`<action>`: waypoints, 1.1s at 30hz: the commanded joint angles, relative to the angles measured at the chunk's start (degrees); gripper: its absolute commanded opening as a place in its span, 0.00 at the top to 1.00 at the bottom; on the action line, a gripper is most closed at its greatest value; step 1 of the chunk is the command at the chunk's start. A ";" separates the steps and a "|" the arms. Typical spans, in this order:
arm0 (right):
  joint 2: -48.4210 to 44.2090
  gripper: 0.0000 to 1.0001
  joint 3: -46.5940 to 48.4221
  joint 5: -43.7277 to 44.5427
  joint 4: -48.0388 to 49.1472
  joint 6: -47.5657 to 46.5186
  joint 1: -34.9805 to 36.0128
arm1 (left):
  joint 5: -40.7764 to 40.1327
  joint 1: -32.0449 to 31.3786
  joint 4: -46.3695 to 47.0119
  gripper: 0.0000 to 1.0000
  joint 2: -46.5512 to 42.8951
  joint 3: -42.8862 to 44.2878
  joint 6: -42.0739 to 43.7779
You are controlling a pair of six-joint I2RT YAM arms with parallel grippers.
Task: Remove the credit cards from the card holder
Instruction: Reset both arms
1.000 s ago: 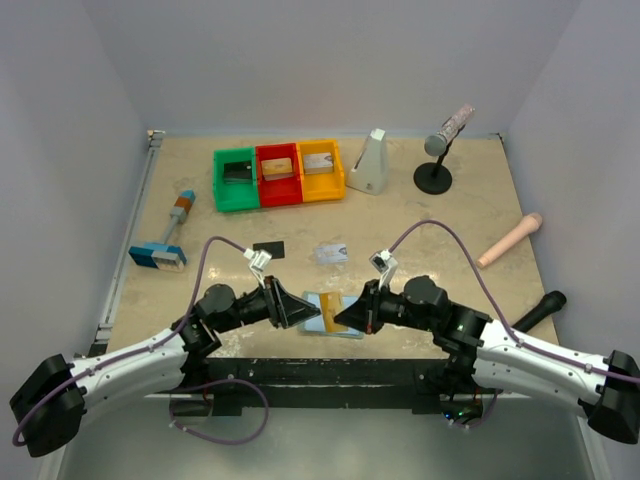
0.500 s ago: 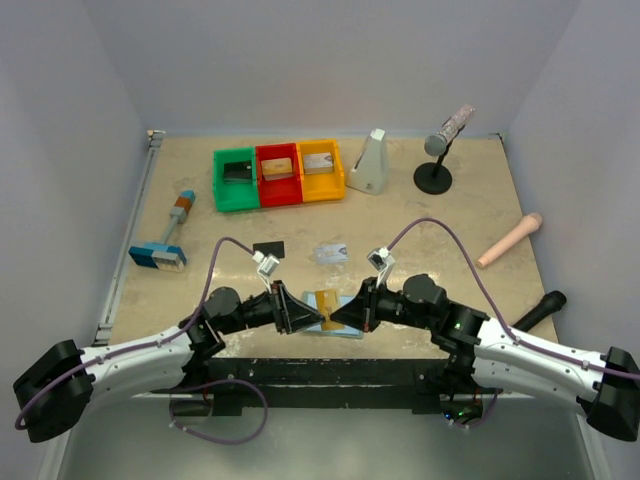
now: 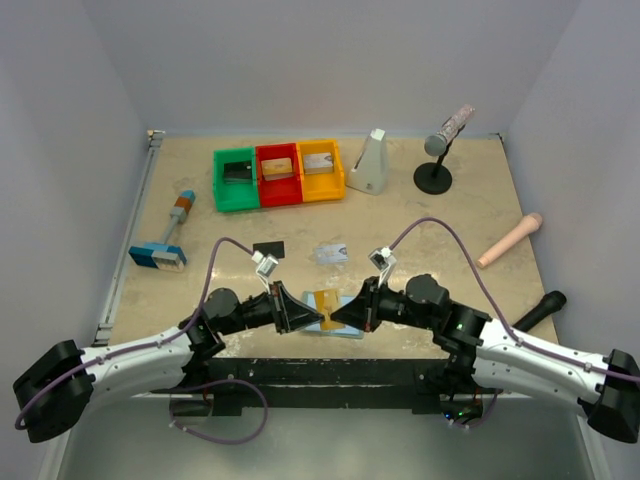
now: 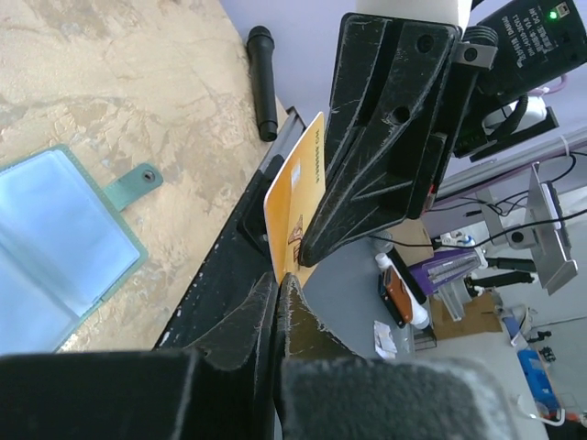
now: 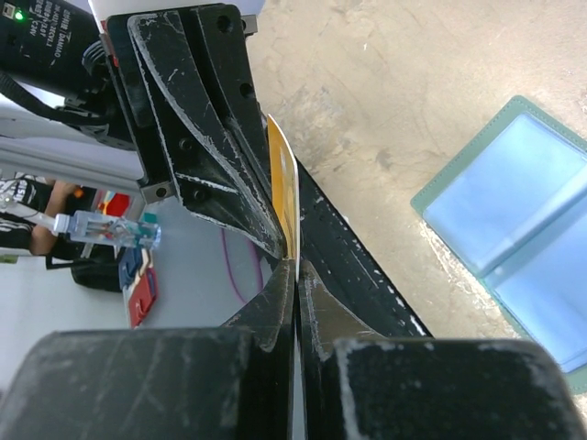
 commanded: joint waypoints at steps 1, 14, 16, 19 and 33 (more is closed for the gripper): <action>-1.28 0.87 2.46 -0.97 -0.04 -0.34 0.50 | 0.97 -0.56 5.50 1.00 -1.10 0.33 2.40; -9.98 0.32 15.63 -4.29 -26.75 -10.09 -5.12 | 15.63 0.41 -12.49 1.00 -6.38 6.21 13.29; -9.37 0.31 19.14 -7.99 -30.70 -13.07 -6.53 | 19.66 -0.03 -12.18 1.00 -3.23 7.98 12.61; -6.31 0.31 24.59 -11.69 -38.17 -16.95 -6.71 | 28.54 -0.47 -3.93 1.00 2.84 9.29 7.69; -1.46 0.40 26.63 -18.90 -42.42 -20.21 -6.71 | 30.76 -2.23 -28.60 1.00 0.48 20.37 19.89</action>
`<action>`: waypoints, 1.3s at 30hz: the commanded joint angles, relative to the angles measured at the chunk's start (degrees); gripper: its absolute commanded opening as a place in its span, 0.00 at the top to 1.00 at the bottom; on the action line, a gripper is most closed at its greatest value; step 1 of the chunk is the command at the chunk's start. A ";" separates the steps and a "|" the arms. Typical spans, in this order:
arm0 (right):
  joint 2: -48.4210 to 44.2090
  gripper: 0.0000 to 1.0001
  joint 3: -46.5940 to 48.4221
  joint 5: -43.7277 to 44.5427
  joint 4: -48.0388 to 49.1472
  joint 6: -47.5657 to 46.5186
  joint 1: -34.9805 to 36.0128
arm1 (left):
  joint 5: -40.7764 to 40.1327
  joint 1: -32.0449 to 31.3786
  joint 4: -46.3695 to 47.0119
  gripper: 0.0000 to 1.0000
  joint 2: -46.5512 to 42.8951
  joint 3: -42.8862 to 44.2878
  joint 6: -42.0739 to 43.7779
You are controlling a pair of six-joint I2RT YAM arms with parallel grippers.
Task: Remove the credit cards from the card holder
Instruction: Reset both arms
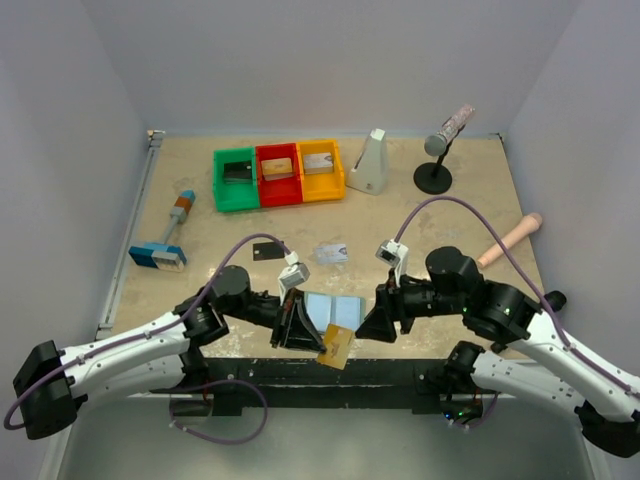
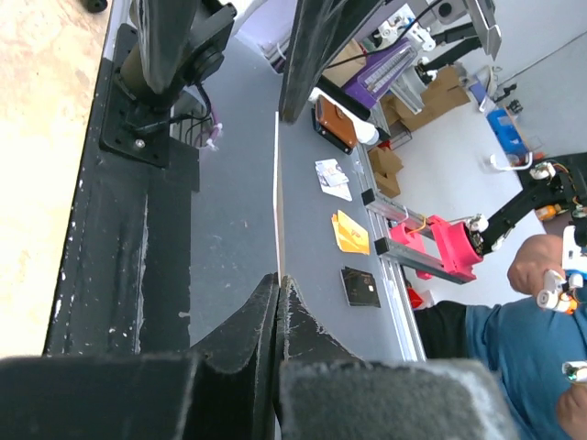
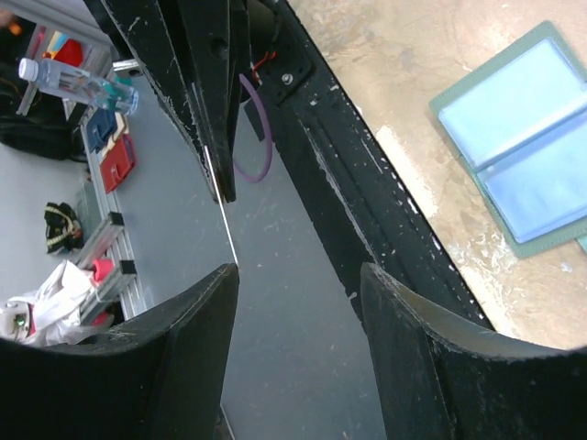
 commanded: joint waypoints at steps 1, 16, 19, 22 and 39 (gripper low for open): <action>0.49 0.41 -0.65 -4.00 3.03 -0.76 -0.22 | 1.89 -0.28 -7.53 1.00 1.16 3.89 5.34; 5.05 0.50 -2.41 -7.43 9.80 1.44 0.13 | 2.59 -0.28 -9.12 1.00 4.15 6.09 6.57; 6.20 0.52 -2.67 -7.43 11.47 2.23 0.66 | 2.77 -0.28 -9.12 1.00 4.77 6.35 6.74; 7.78 0.56 -2.32 -7.60 12.09 2.41 1.45 | 2.95 -0.28 -9.47 1.00 5.38 6.88 7.09; 7.09 1.00 -4.43 -9.72 15.61 4.95 2.68 | -5.91 0.50 -15.61 0.73 2.58 8.90 9.99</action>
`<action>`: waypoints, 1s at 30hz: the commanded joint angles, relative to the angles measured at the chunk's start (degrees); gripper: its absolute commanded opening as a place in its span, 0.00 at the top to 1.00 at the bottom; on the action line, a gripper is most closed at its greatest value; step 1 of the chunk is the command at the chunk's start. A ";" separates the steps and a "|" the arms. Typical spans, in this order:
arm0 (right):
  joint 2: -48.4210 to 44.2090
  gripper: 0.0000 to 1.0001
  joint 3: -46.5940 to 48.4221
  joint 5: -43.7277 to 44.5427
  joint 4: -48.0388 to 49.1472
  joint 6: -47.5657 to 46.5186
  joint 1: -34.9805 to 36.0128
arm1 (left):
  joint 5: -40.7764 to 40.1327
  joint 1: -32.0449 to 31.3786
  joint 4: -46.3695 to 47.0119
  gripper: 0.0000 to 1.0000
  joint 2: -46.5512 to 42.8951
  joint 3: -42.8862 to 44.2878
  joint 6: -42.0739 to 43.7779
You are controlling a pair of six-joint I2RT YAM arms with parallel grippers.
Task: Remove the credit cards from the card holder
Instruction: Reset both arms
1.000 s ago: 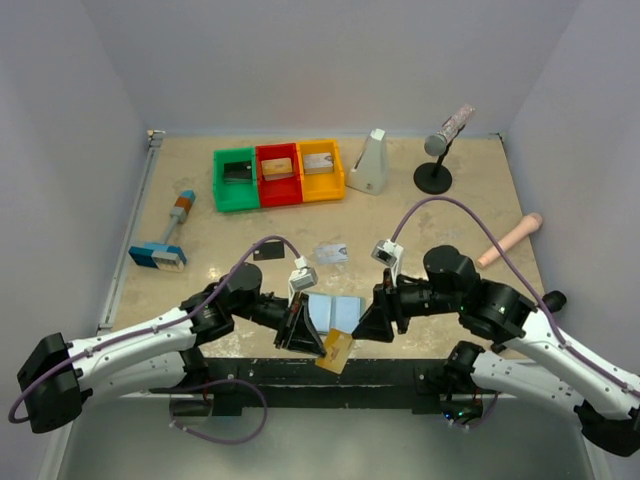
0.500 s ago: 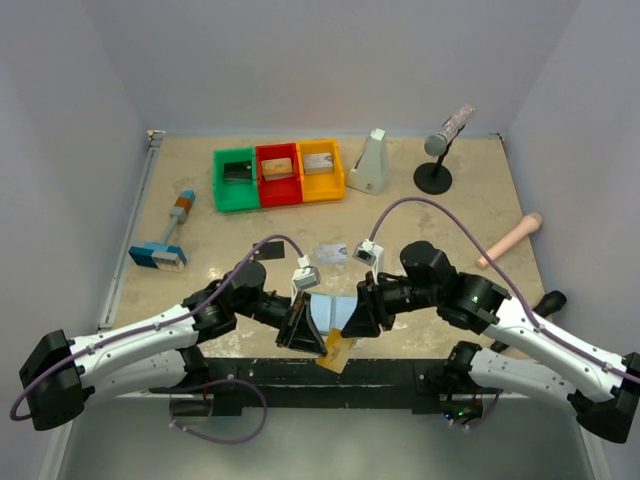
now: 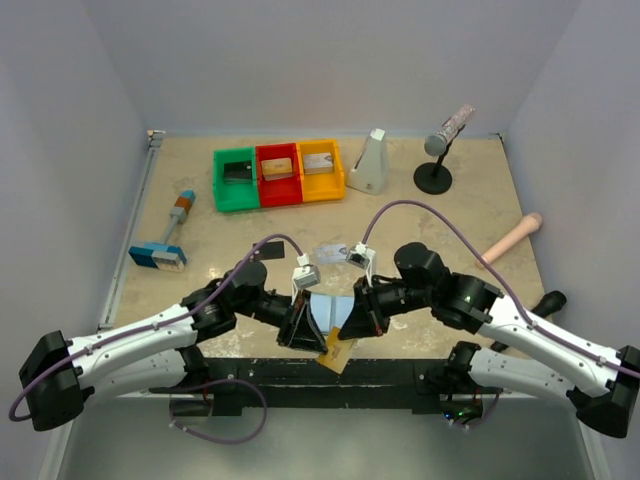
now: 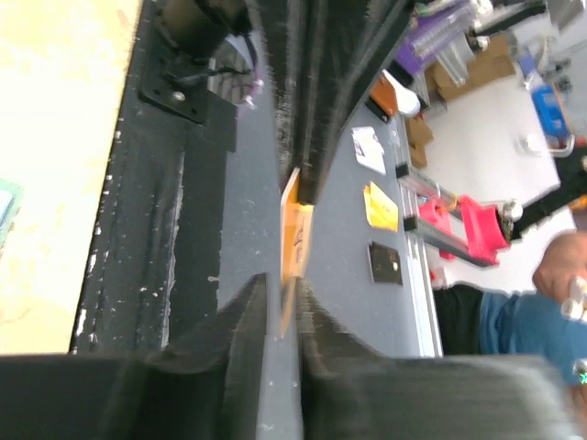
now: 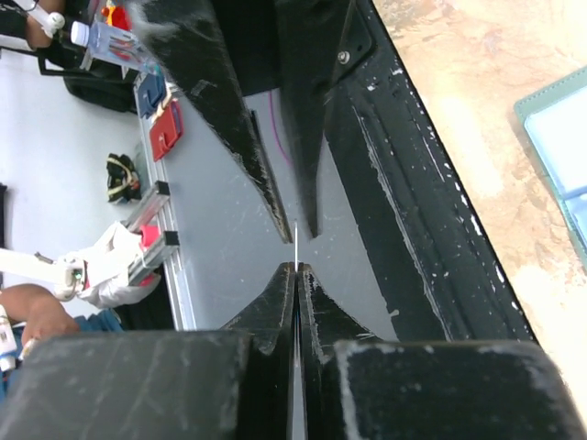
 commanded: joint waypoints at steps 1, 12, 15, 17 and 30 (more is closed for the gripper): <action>-3.71 1.00 -1.21 0.17 2.77 1.70 0.17 | -7.93 0.90 -4.32 0.65 -3.81 3.46 2.58; -21.02 1.00 -13.42 21.07 15.14 11.97 -0.62 | -31.22 5.21 15.76 0.24 -25.94 -17.07 -12.95; -24.98 1.00 -17.56 26.35 20.69 15.14 -0.53 | -35.36 5.21 22.90 0.17 -29.74 -22.98 -16.22; -26.74 1.00 -19.49 28.64 24.29 16.81 -0.53 | -35.73 5.12 23.18 0.16 -29.22 -23.00 -16.22; -20.43 1.00 -17.67 25.06 29.34 16.66 -0.62 | -32.82 5.12 28.03 0.14 -19.72 -18.96 -15.70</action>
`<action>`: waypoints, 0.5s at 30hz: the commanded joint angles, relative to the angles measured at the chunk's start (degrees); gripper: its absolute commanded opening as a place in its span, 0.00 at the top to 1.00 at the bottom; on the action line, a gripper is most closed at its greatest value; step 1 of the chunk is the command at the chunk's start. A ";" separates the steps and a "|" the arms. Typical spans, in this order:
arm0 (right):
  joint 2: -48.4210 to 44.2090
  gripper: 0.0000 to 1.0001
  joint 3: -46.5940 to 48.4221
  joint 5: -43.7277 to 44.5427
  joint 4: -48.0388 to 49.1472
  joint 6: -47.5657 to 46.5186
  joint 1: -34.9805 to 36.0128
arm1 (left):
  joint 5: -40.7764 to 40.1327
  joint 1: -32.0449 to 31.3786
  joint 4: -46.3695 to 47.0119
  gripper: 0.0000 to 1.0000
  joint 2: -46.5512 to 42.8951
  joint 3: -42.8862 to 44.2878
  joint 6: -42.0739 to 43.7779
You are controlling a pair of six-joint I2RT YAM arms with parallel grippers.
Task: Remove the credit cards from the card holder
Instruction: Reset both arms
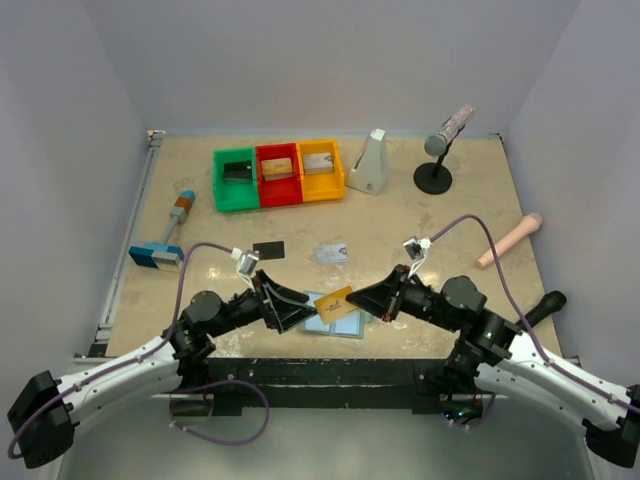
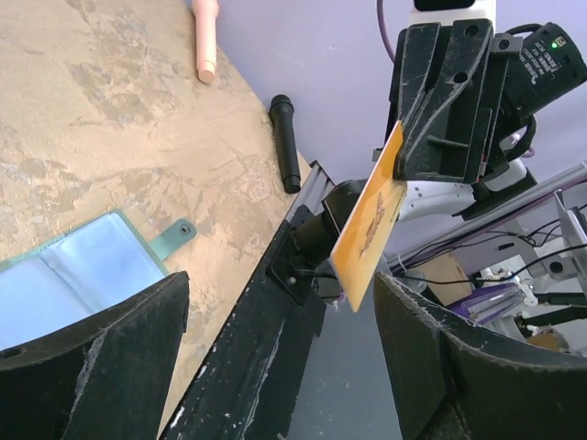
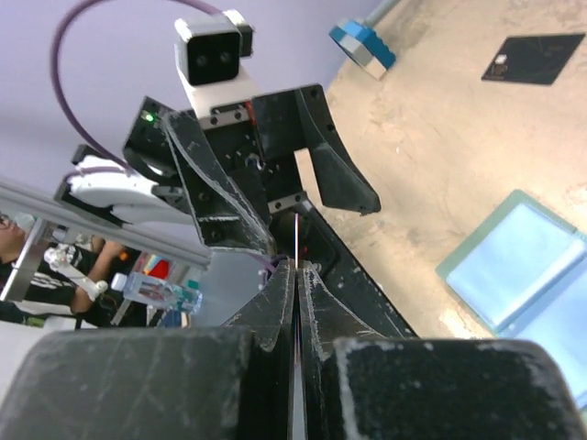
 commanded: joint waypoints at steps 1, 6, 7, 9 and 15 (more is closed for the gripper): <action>3.33 1.00 6.44 -3.25 -2.07 -2.54 -0.01 | -0.36 0.18 1.53 0.14 -1.36 3.87 1.53; 7.38 1.00 14.81 -9.57 -19.50 -10.37 -0.10 | -3.80 2.20 -14.55 0.13 -9.71 6.76 5.83; 8.43 1.00 15.95 -11.77 -21.51 -11.77 -0.27 | -2.93 2.90 -16.14 0.13 -10.42 7.29 6.71; 12.02 1.00 21.03 -18.70 -26.25 -16.33 -0.27 | 0.75 3.87 -16.07 0.13 -10.25 8.26 7.94; 21.00 1.00 30.98 -29.36 -37.16 -24.78 -0.18 | 19.73 4.05 -5.00 0.15 1.77 12.65 7.77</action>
